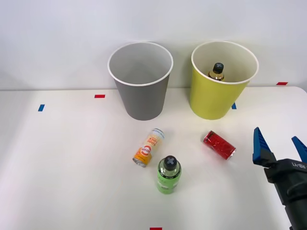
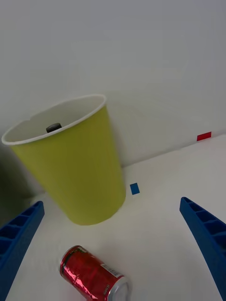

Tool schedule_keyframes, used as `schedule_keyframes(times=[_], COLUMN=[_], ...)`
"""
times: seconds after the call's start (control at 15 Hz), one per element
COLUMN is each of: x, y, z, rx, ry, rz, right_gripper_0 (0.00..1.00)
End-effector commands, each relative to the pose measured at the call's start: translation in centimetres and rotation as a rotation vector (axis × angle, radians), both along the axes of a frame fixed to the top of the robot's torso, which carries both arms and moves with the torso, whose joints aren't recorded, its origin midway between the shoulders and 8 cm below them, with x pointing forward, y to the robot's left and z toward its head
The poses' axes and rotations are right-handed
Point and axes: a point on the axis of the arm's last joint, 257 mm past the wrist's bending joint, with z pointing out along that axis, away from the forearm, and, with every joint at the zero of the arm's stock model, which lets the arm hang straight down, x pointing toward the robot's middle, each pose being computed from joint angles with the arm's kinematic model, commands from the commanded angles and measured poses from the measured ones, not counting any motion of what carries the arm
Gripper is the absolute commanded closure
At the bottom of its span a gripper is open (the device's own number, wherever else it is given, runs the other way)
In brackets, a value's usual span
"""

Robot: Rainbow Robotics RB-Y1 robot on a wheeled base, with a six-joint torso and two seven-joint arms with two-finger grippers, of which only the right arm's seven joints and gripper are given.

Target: Put cans in the gray bin, plastic bottles in the light green bin

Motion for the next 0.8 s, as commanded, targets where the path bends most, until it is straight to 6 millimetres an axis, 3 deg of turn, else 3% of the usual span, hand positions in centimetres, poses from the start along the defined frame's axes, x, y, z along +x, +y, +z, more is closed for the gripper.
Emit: schedule_keyframes(times=[0.07,0.47,0.8], x=[-1.2,-3.3,-4.1], y=[-0.7,-2.2,-1.4], z=[-1.8,-4.3,-8.9], rx=[-0.063,-0.253,-0.219], ry=[0.056,0.151,0.058], rz=[-0.018,-0.113,-0.114], right_gripper_0=[0.00,0.00,0.00])
